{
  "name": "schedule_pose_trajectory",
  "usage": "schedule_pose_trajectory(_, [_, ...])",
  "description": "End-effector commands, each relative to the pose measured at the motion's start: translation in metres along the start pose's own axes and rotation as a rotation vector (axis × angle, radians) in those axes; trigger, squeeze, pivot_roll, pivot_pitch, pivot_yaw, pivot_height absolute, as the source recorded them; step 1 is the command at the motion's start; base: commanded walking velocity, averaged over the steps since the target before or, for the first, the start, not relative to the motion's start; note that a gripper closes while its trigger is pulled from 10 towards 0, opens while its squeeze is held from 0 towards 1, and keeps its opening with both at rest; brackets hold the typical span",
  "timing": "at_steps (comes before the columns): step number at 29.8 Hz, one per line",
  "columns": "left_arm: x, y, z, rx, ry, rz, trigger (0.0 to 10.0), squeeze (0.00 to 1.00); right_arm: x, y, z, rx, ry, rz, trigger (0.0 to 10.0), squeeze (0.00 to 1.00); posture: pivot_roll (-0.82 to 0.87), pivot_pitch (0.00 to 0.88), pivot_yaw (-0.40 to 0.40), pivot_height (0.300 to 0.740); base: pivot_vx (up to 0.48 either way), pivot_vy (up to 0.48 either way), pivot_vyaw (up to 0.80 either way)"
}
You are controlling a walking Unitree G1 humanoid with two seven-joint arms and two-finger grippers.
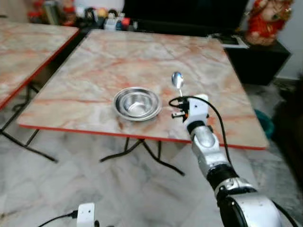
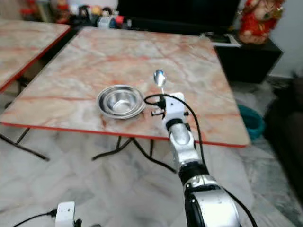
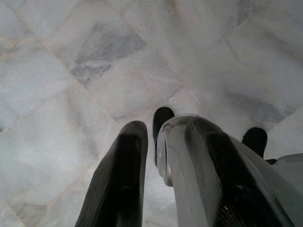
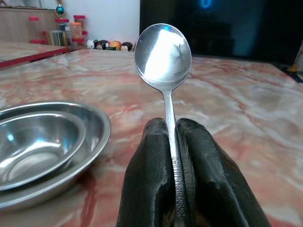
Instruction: Setting the table
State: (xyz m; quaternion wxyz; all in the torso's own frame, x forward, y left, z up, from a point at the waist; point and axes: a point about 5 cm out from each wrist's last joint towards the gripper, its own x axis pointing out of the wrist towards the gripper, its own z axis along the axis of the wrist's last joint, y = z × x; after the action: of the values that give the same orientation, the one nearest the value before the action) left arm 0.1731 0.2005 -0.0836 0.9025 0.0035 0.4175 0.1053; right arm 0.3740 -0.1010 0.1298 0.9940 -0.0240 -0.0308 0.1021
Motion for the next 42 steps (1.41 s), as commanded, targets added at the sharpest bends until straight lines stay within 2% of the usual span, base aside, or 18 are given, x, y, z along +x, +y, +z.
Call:
schedule_pose_trajectory(1, [-0.001, 0.005, -0.006, -0.003, 0.030, 0.019, 10.0, 0.00, 0.003, 0.004, 0.005, 0.000, -0.008, 0.012, 10.0, 0.00, 0.10, 0.102, -0.063, 0.715, 0.000, 0.000, 0.00])
schedule_pose_trajectory(12, [-0.001, 0.009, -0.005, -0.033, 0.023, 0.041, 10.0, 0.00, 0.002, 0.009, 0.002, 0.022, 0.007, 0.020, 10.0, 0.00, 0.10, 0.102, -0.063, 0.715, 0.000, 0.000, 0.00])
schedule_pose_trajectory(18, [-0.001, 0.009, -0.004, -0.031, 0.020, 0.039, 10.0, 0.00, 0.002, 0.008, 0.000, 0.031, 0.036, 0.008, 10.0, 0.00, 0.10, 0.101, -0.063, 0.715, 0.284, 0.000, 0.00])
schedule_pose_trajectory(22, [-0.001, 0.008, -0.004, -0.033, 0.019, 0.038, 10.0, 0.00, 0.002, 0.008, -0.002, 0.029, 0.043, 0.005, 10.0, 0.00, 0.10, 0.102, -0.063, 0.715, 0.304, 0.000, -0.62])
schedule_pose_trajectory(35, [-0.001, 0.008, -0.004, -0.032, 0.020, 0.037, 10.0, 0.00, 0.001, 0.016, -0.001, 0.034, 0.028, 0.027, 10.0, 0.00, 0.10, 0.100, -0.064, 0.715, 0.304, 0.000, 0.00])
schedule_pose_trajectory(42, [-0.001, 0.006, -0.004, -0.029, 0.025, 0.031, 10.0, 0.00, -0.002, 0.014, -0.007, 0.035, 0.057, -0.022, 10.0, 0.00, 0.09, 0.102, -0.068, 0.715, 0.000, 0.000, 0.00])
